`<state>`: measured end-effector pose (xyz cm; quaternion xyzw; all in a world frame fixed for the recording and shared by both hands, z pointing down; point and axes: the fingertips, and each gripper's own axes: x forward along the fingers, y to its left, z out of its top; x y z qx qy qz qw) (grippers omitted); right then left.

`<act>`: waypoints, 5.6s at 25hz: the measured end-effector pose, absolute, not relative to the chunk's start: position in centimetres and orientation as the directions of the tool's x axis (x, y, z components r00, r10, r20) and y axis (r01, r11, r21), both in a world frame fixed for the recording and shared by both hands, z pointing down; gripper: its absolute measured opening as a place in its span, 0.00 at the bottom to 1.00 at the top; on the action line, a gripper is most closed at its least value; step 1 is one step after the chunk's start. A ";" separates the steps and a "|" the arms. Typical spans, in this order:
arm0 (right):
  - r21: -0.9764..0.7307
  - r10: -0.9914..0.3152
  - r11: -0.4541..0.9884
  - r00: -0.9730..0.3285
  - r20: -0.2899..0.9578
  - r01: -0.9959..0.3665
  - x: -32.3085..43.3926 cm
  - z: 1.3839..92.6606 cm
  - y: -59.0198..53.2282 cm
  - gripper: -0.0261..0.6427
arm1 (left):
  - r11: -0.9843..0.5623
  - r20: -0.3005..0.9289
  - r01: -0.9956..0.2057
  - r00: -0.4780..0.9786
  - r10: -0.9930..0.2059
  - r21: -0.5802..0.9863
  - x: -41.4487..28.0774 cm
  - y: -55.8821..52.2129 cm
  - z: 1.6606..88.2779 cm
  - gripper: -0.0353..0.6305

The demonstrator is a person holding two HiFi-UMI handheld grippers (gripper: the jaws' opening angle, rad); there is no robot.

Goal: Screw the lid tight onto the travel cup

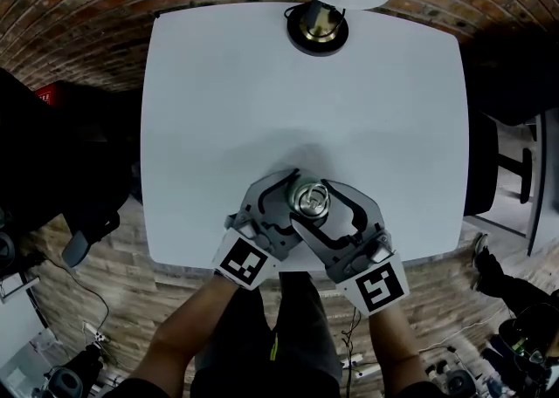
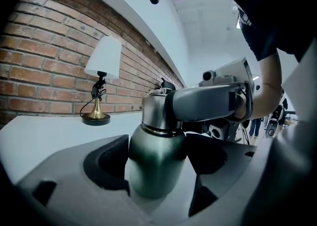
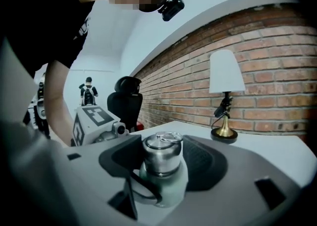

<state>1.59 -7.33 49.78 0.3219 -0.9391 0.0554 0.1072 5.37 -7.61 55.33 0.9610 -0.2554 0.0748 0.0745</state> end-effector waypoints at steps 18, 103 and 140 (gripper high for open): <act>-0.010 -0.774 0.592 -0.571 0.272 -0.806 2.3 50.7 -7.2 0.46 | -0.845 0.163 -0.522 0.849 -0.503 0.114 5.2 -7.8 55.3 0.58; 0.015 -0.874 0.459 -0.449 0.188 -0.888 2.4 50.2 -8.9 0.44 | -0.861 0.121 -0.493 0.869 -0.480 0.124 5.6 -8.0 55.0 0.58; 0.085 -0.824 0.513 -0.462 0.329 -0.854 8.0 45.2 -2.3 0.47 | -0.833 0.237 -0.532 0.838 -0.492 0.151 1.8 -4.8 52.0 0.64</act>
